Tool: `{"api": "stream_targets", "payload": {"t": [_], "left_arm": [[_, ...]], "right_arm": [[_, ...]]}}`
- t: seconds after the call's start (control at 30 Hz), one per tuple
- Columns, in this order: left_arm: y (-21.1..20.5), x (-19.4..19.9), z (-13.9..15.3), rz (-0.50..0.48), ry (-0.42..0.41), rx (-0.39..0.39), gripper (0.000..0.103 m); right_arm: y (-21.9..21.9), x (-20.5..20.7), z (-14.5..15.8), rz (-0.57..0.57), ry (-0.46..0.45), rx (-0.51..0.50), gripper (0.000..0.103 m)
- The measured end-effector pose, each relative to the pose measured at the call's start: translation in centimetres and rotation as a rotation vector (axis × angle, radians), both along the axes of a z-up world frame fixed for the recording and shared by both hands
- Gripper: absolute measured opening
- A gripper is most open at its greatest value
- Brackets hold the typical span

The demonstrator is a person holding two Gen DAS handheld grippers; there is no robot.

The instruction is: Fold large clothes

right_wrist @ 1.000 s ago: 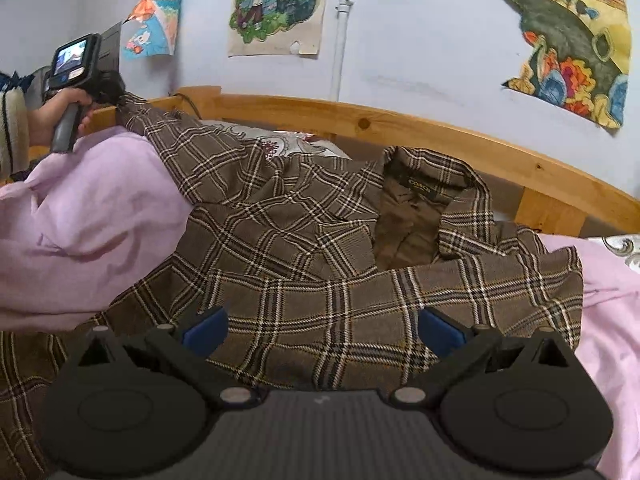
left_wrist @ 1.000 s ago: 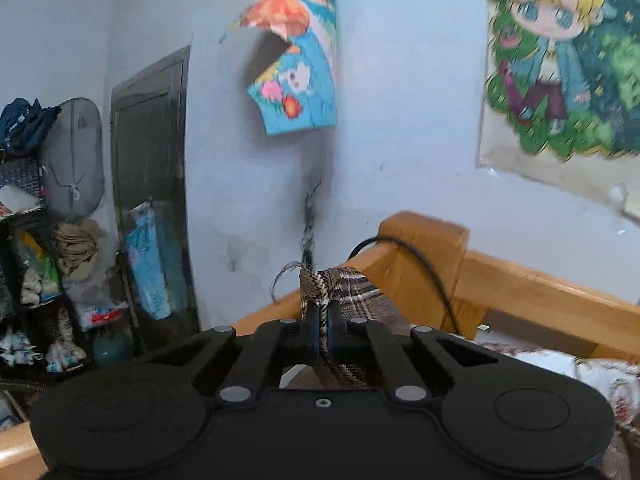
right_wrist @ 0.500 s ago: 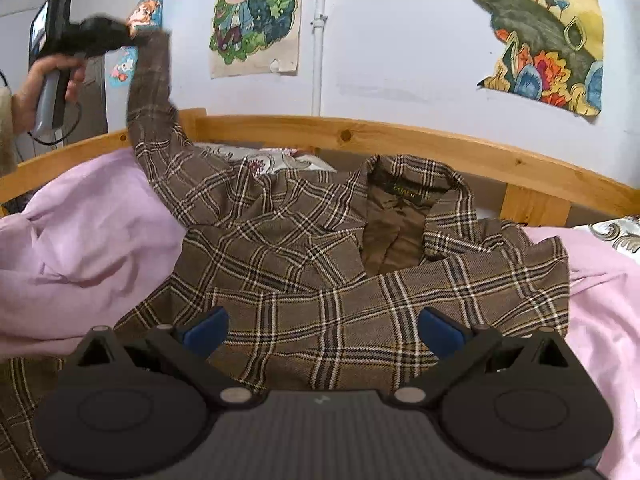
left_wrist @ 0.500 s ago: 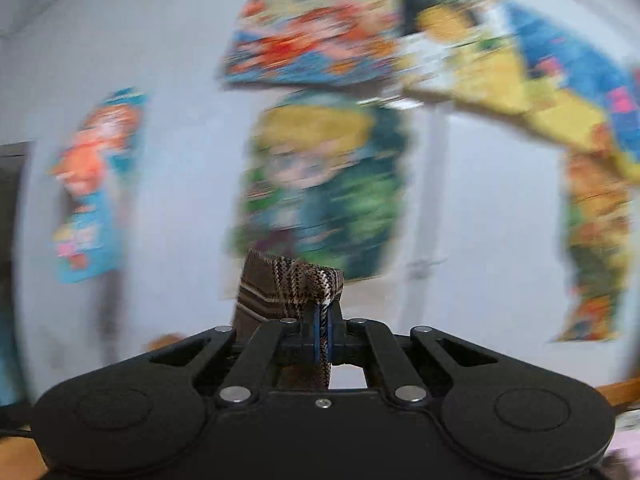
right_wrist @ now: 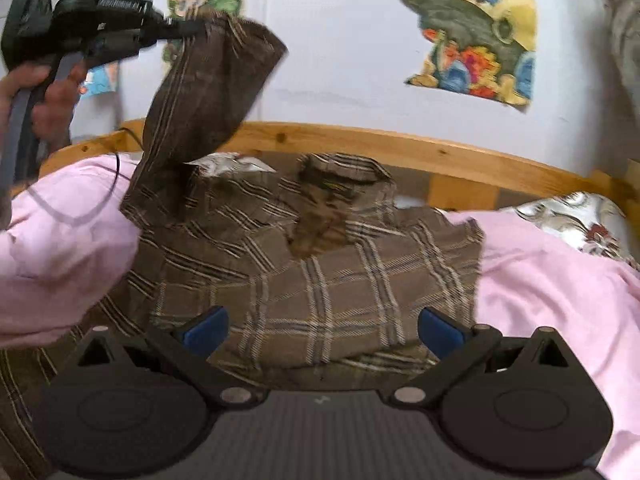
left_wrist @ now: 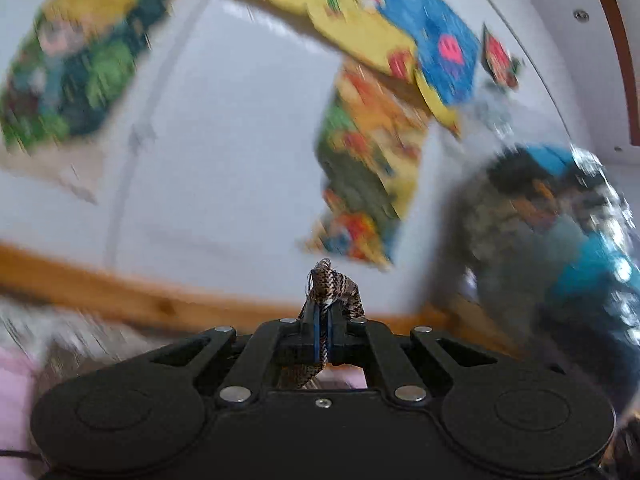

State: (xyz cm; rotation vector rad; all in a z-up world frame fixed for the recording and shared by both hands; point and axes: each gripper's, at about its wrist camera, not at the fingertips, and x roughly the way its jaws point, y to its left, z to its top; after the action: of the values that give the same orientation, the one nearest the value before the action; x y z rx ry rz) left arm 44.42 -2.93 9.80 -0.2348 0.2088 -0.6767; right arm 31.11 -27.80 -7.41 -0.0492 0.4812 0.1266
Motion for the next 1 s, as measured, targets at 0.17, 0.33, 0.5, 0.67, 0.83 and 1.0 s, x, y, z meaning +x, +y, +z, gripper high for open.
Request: {"api": "stream_targets", "payload": {"t": [0.17, 0.33, 0.5, 0.67, 0.83, 1.0], "left_arm": [[-4.0, -2.0, -6.1, -0.069, 0.079, 0.104, 0.002], [-5.3, -3.1, -10.8, -0.131, 0.191, 0.142, 0.003], [-5.2, -3.8, -12.7, -0.206, 0.241, 0.195, 0.019], [-4.1, -4.9, -12.7, -0.244, 0.270, 0.189, 0.058], [-1.8, -5.0, -12.0, -0.170, 0.311, 0.158, 0.092], [1.7, -3.6, -11.8, 0.093, 0.335, 0.162, 0.102]], "right_arm": [[-2.2, -0.7, -1.0, -0.054, 0.024, 0.009, 0.103], [-4.1, -0.5, -2.1, -0.114, 0.047, 0.087, 0.103], [-5.0, 0.1, -2.9, -0.154, 0.057, 0.104, 0.103], [-5.3, 0.5, -3.3, -0.188, 0.064, 0.137, 0.103], [-5.5, 0.7, -3.7, -0.181, 0.079, 0.191, 0.103], [-4.3, 2.0, -4.9, -0.113, 0.145, 0.198, 0.103]]}}
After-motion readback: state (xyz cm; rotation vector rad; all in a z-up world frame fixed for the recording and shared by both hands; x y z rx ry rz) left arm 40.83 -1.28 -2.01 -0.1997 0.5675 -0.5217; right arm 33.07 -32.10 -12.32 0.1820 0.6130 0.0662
